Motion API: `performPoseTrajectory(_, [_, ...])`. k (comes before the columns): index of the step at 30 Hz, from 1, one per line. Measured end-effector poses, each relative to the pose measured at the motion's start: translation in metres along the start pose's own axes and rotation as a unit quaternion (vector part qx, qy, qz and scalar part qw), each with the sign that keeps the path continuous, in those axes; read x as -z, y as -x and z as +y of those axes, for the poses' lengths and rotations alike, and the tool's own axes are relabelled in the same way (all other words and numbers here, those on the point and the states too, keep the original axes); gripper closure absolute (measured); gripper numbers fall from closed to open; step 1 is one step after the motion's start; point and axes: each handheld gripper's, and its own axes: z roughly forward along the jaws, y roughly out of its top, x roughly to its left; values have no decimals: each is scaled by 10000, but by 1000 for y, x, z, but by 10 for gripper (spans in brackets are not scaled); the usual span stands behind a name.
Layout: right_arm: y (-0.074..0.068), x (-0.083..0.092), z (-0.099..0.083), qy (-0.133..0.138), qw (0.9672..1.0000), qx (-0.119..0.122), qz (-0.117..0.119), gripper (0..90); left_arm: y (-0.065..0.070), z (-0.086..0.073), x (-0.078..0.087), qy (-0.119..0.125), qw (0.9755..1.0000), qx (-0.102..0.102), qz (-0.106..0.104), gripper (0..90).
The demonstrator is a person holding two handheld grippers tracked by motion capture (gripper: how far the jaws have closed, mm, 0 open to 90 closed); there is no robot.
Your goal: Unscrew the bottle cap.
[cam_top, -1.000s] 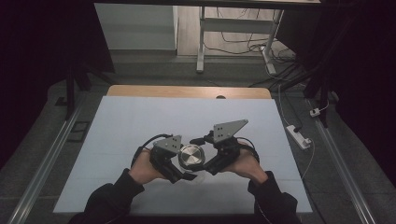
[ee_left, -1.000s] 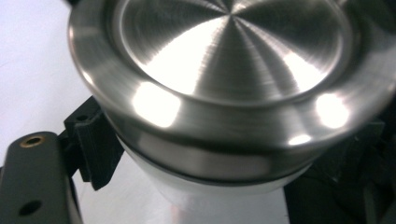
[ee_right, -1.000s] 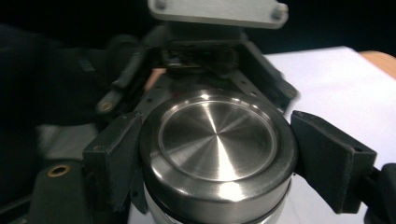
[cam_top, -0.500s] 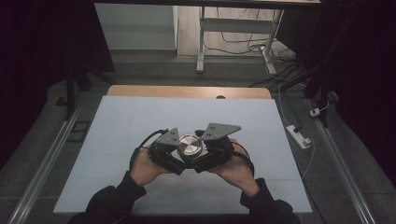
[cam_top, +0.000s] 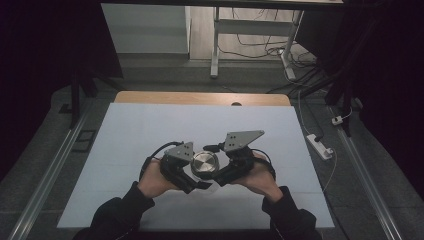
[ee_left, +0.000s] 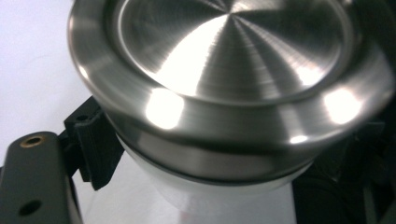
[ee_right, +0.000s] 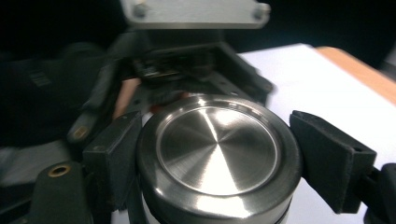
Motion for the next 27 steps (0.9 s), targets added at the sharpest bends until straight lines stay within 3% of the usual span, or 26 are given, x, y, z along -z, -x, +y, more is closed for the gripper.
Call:
performPoseTrajectory(3, [5,3,-7,113,9967,207,773,193,4,-1,-4,24,9991,-248,-344,158])
performPoseTrajectory(4, [6,4,-9,154,9954,243,919,192,4,-1,-5,39,9990,-254,-378,159])
performPoseTrajectory(6, [7,4,-9,173,9955,196,911,176,2,0,-4,45,9995,-181,-261,158])
performPoseTrajectory(9, [6,6,-3,154,9990,-51,420,76,0,0,0,51,9998,49,173,158])
performPoseTrajectory(10, [3,8,2,31,9998,-211,4,18,-1,0,2,56,9993,149,333,159])
performPoseTrajectory(11, [3,8,2,31,9998,-211,4,18,-2,-1,3,72,9987,246,444,159])
performPoseTrajectory(12, [2,9,4,-42,9996,-233,-169,8,-3,-1,4,93,9970,393,666,158])
performPoseTrajectory(13, [-3,8,8,-216,9958,-298,-836,10,-4,-1,4,68,9955,461,827,159])
performPoseTrajectory(14, [-5,7,9,-224,9943,-301,-1002,16,-4,-1,4,58,9942,531,930,158])
performPoseTrajectory(15, [-5,7,9,-224,9943,-301,-1002,16,-4,-1,4,-3,9924,570,1089,158])
performPoseTrajectory(16, [-8,5,10,-192,9920,-354,-1194,36,-4,-1,3,-46,9913,601,1170,159])
performPoseTrajectory(19, [-15,-3,12,-139,9879,-371,-1501,72,-4,-1,1,-69,9896,687,1263,159])
performPoseTrajectory(24, [-21,-14,10,-129,9815,-331,-1884,149,0,2,-2,-171,9885,646,1355,159])
performPoseTrajectory(27, [-22,-16,8,-188,9805,-246,-1939,188,1,3,-3,-194,9889,615,1340,159])
